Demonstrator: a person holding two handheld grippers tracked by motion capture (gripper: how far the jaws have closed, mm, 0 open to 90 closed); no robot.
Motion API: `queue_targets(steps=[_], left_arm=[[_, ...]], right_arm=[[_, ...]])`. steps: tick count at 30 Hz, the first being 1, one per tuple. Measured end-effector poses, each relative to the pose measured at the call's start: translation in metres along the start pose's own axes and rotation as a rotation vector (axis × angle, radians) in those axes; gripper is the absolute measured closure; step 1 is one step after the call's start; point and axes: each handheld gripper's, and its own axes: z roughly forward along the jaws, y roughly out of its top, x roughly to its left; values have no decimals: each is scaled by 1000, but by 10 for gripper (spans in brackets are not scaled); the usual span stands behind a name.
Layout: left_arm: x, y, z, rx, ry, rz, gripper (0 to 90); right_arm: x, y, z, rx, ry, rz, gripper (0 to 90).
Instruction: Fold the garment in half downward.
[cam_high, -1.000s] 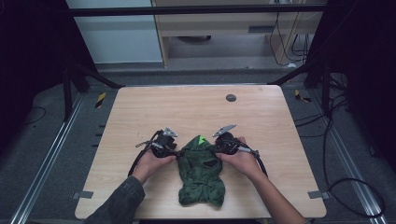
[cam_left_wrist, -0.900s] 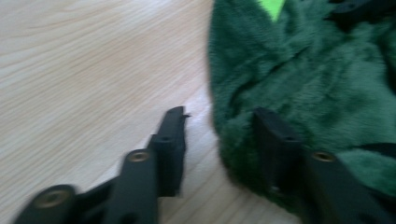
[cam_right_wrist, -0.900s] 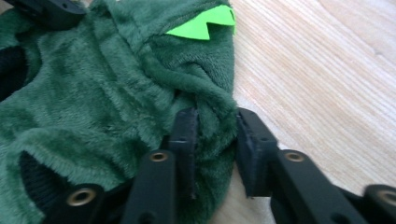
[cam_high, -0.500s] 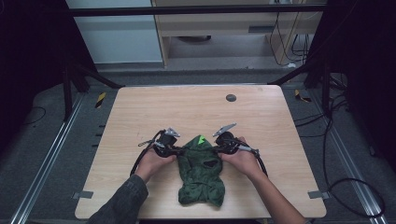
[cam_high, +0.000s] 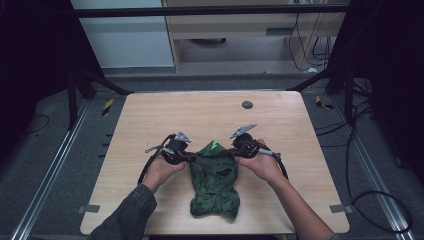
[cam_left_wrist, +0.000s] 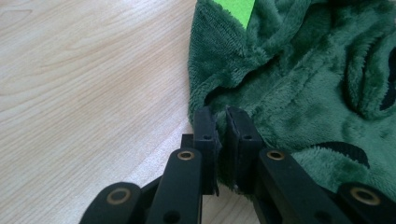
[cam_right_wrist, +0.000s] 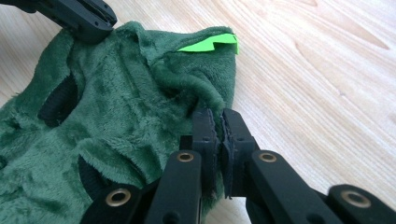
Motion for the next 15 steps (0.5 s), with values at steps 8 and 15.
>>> queue_targets(steps=[8, 15], left_arm=[[4, 5, -8, -11, 17, 9, 831], [6, 11, -13, -14, 27, 16, 831]], right_arm=[[0, 10, -3, -9, -7, -7, 854], [0, 17, -7, -25, -8, -21, 853]])
